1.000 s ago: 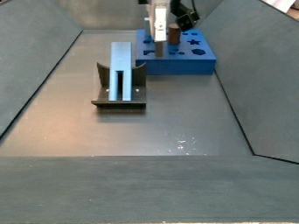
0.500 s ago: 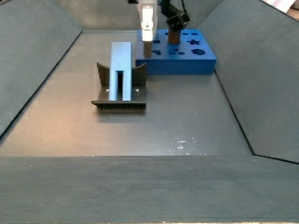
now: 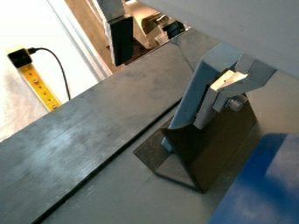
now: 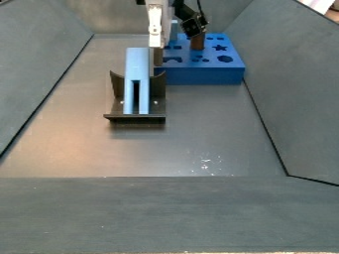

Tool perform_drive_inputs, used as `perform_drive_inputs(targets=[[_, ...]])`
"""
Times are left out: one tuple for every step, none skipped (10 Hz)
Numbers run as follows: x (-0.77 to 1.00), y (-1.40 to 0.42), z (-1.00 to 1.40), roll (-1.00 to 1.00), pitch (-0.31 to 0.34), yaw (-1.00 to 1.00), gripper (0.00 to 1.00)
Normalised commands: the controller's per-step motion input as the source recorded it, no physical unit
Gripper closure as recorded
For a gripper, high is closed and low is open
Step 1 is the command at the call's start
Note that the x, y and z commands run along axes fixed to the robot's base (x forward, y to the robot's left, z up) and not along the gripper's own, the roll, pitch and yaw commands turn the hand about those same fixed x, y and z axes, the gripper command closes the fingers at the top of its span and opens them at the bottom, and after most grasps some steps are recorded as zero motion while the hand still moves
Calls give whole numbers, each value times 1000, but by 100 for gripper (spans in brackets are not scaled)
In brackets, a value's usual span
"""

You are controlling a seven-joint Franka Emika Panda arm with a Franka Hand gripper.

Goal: Pick up the square-circle object. Move up. Place the square-circle object on the fixture. Regrasp the square-circle object. Move to above the board. Insert the square-circle object.
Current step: Regrasp the square-circle object.

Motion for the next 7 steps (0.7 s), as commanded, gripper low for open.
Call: perform_drive_inputs(targets=[[707, -31, -40, 147, 130, 64, 0], [670, -33, -42, 149, 127, 72, 0], [606, -35, -43, 149, 121, 83, 0], [538, -33, -34, 147, 114, 88, 0], [488, -31, -38, 147, 111, 89, 0], [442, -34, -39, 148, 106, 90, 0], [399, -37, -36, 145, 97, 90, 0]])
